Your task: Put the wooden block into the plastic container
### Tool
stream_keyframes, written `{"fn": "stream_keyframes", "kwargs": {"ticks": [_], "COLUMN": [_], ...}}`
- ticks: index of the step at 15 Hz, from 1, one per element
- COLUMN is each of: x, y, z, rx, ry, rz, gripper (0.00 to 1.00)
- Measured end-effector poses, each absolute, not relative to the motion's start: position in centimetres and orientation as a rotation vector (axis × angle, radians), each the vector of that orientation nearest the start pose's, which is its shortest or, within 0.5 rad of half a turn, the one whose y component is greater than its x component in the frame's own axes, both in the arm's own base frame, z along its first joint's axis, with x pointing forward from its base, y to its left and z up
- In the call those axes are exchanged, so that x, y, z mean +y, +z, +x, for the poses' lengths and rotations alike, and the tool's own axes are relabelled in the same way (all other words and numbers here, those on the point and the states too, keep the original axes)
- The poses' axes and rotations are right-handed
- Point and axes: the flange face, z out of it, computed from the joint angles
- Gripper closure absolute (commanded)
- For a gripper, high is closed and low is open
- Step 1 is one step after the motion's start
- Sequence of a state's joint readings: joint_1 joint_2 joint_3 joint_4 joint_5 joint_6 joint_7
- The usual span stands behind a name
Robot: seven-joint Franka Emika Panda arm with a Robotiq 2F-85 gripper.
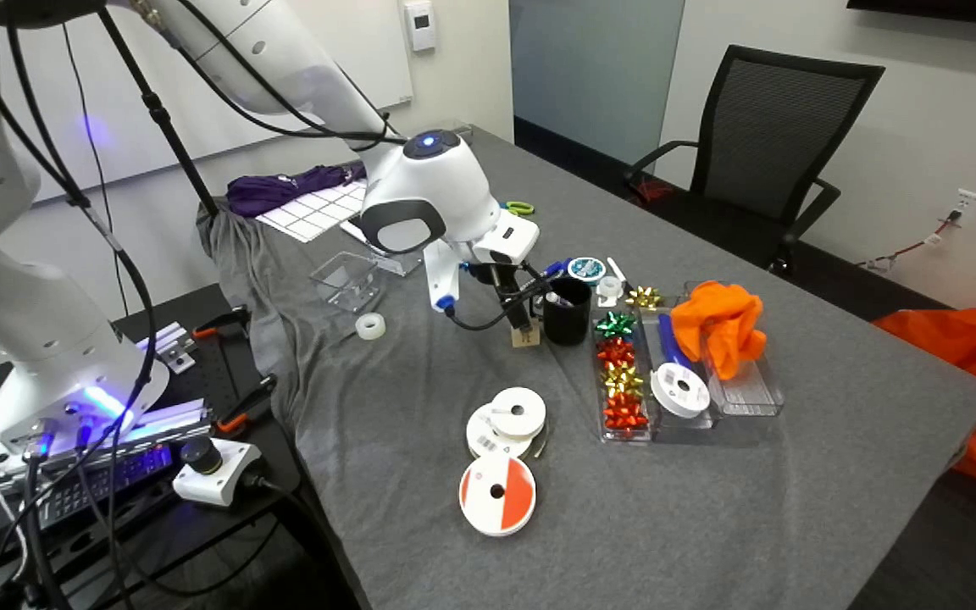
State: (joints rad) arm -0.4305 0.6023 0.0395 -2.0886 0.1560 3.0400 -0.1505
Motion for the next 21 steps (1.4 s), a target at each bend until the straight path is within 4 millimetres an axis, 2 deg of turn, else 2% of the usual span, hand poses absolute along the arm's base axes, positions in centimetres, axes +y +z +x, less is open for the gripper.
{"fn": "stream_keyframes", "kwargs": {"ticks": [6,7,9,16,18,21], "x": [-23.9,-23.7,-23.5,-23.3,-23.4,-23.7], "y": [15.4,15.1,14.4,12.9,12.8,13.0], "z": [55.4,55.4,55.3,55.0,55.0,54.9], "rx": [0.619,0.616,0.612,0.614,0.61,0.605], "ry": [-0.523,-0.519,-0.527,-0.545,-0.549,-0.56], "rz": [-3.063,-3.064,-3.067,-3.078,-3.083,-3.091], "gripper": [0.0,0.25,0.34,0.85,0.95,0.93]}}
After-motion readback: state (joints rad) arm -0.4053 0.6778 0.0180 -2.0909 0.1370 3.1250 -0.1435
